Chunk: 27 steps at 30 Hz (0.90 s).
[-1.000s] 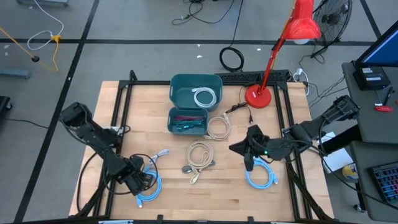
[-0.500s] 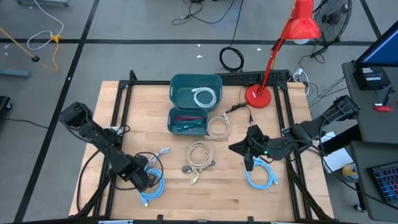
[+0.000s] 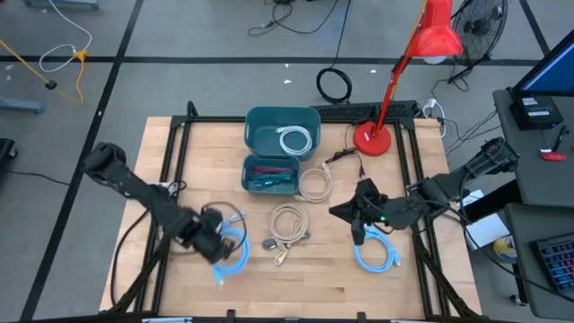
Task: Pick & Place USB Port
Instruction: Put the left blue HDMI cable into the top blue bin
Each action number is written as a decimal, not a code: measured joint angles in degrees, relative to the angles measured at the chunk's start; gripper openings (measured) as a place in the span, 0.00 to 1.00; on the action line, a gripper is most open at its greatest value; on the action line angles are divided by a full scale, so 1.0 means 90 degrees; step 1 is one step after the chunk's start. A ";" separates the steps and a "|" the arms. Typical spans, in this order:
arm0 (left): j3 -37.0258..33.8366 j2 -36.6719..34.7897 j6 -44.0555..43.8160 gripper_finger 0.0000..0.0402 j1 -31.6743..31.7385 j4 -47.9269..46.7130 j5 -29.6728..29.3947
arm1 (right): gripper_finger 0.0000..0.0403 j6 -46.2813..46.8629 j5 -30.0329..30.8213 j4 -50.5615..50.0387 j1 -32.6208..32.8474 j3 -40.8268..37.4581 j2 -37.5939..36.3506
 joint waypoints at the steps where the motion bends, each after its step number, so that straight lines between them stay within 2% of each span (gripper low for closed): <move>1: 0.0180 -0.0031 0.0274 0.08 0.0224 -0.0187 -0.0136 | 0.00 -0.0015 0.0000 0.0011 -0.0024 0.0000 0.0000; 8: 0.1490 -0.0076 0.2903 0.08 0.2287 -0.1117 -0.0762 | 0.00 -0.0211 -0.0001 0.0264 -0.0041 0.0000 0.0000; 18: 0.2700 -0.0040 0.6101 0.08 0.5693 -0.0630 -0.0846 | 0.00 -0.0218 -0.0017 0.0255 -0.0041 0.0000 0.0000; 22: 0.3061 0.0287 0.6897 0.08 0.6752 -0.0166 -0.0400 | 0.00 -0.0115 0.0152 0.0241 -0.0089 0.0000 0.0000; 27: 0.3702 0.1311 0.7967 0.08 0.7452 0.0001 0.0341 | 0.00 -0.0037 0.0168 0.0233 -0.0389 0.0000 -0.0002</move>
